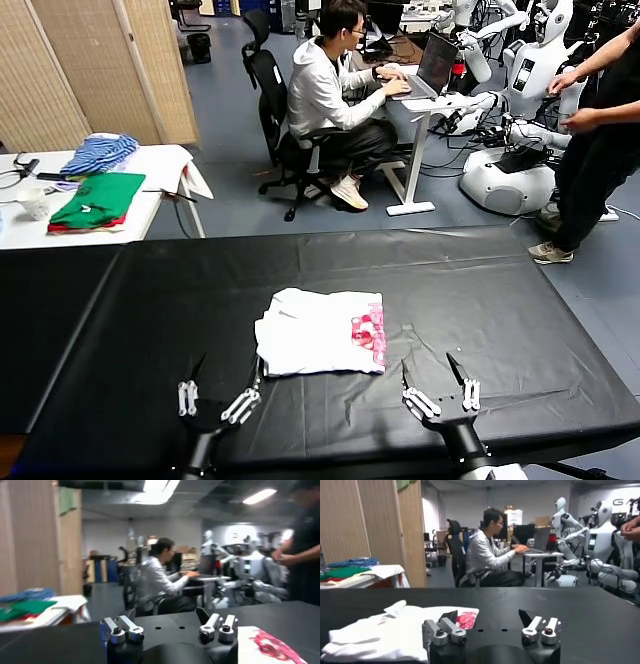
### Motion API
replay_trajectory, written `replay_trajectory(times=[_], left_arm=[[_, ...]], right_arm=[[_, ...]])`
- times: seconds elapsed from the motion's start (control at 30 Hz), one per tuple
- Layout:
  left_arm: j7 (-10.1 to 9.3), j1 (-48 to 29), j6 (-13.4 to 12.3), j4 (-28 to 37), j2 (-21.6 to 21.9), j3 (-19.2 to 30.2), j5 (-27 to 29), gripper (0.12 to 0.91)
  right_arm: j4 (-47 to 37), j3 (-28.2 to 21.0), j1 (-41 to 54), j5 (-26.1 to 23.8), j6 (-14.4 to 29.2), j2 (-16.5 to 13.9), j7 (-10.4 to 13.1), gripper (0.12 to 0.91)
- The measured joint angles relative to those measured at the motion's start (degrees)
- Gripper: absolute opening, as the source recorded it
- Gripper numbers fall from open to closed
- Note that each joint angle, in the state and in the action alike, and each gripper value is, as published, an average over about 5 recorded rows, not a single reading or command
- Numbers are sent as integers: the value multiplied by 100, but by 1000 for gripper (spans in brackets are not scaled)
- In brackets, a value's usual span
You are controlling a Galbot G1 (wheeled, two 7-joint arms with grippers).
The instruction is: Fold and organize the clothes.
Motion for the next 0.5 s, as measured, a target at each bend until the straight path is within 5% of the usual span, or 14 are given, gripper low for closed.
replay_trajectory(times=[0.5], left_arm=[[11, 37, -4, -34, -25, 17, 140, 907]], right_arm=[[-73, -47, -28, -37, -3, 40, 19, 907]])
